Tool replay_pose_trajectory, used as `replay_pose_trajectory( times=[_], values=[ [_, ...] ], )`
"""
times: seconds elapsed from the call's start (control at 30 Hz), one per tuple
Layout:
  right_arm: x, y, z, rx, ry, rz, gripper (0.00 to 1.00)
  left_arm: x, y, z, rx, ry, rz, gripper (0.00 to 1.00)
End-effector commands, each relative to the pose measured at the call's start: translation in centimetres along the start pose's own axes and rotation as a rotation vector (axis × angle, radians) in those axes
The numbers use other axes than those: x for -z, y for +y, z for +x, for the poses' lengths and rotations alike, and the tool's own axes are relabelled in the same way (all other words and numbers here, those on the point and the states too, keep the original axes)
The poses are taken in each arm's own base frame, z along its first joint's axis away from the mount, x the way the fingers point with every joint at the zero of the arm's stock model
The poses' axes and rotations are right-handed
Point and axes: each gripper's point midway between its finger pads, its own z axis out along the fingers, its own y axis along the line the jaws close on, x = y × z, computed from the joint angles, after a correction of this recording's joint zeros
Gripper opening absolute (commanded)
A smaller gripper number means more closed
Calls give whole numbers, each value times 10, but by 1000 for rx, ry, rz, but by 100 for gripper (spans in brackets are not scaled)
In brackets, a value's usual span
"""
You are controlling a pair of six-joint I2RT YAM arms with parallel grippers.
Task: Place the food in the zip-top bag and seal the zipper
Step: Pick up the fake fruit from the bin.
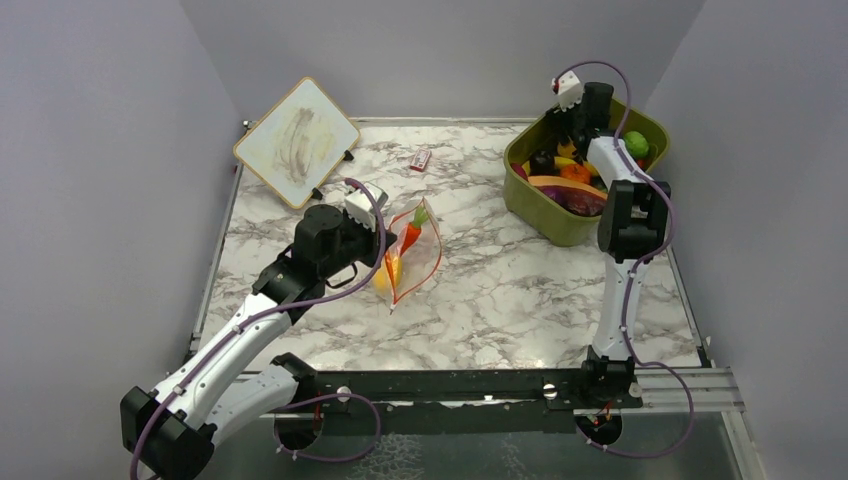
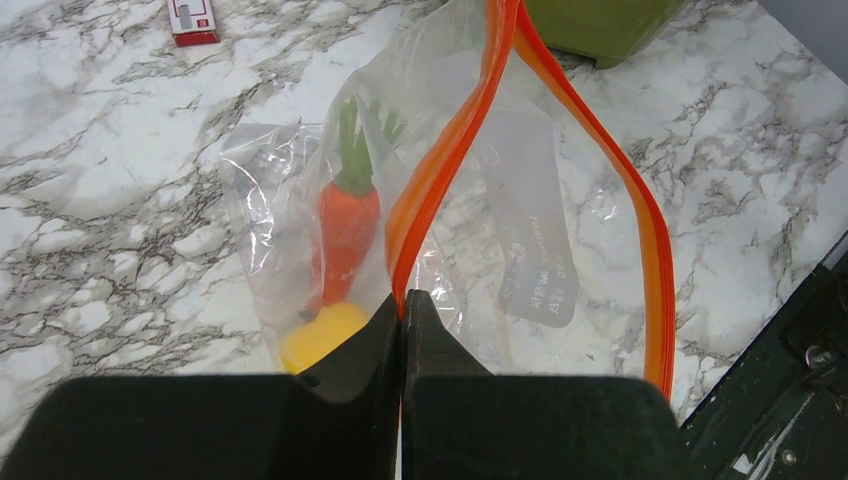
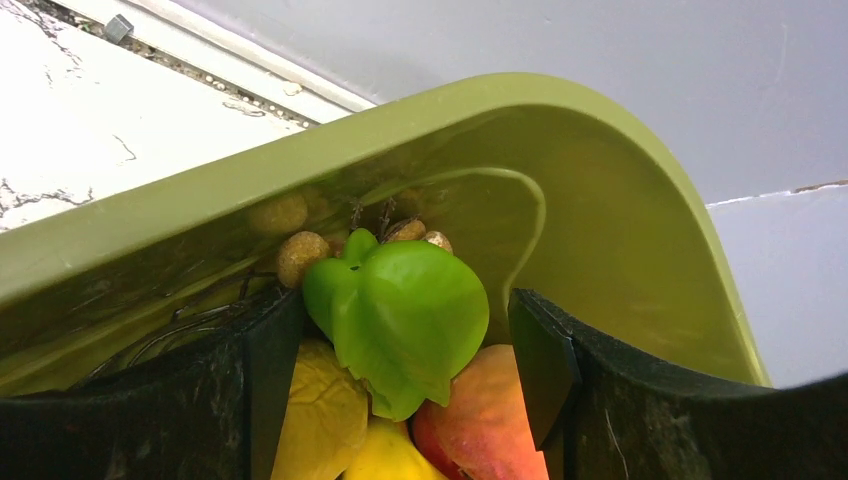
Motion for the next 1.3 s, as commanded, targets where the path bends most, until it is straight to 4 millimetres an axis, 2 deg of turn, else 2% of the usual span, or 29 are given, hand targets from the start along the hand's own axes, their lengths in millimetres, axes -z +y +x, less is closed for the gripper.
replay_pose_trajectory(
  times=[0.0,0.2,0.43,0.63,0.87,1.03,1.27],
  values=[
    [-10,0,14,46,48,24,75,2,3,-14,-1,-34,-14,0],
    [-9,-3,15,62,53,40,68,2,2,-15,2,-36,-5,0],
    [0,-2,1,25,7,21,56,4,2,-16,0,-50,-10,0],
    [2,-4,0,22,4,28,49,5,3,-16,0,-54,-13,0],
    [10,-20,-10,32,-5,93,45,3,3,-14,3,-46,-13,0],
    [22,-35,-15,42,-12,159,38,4,4,-15,2,-50,-20,0],
    [35,-39,-22,23,-40,172,28,5,4,-16,2,-54,-19,0]
  ],
)
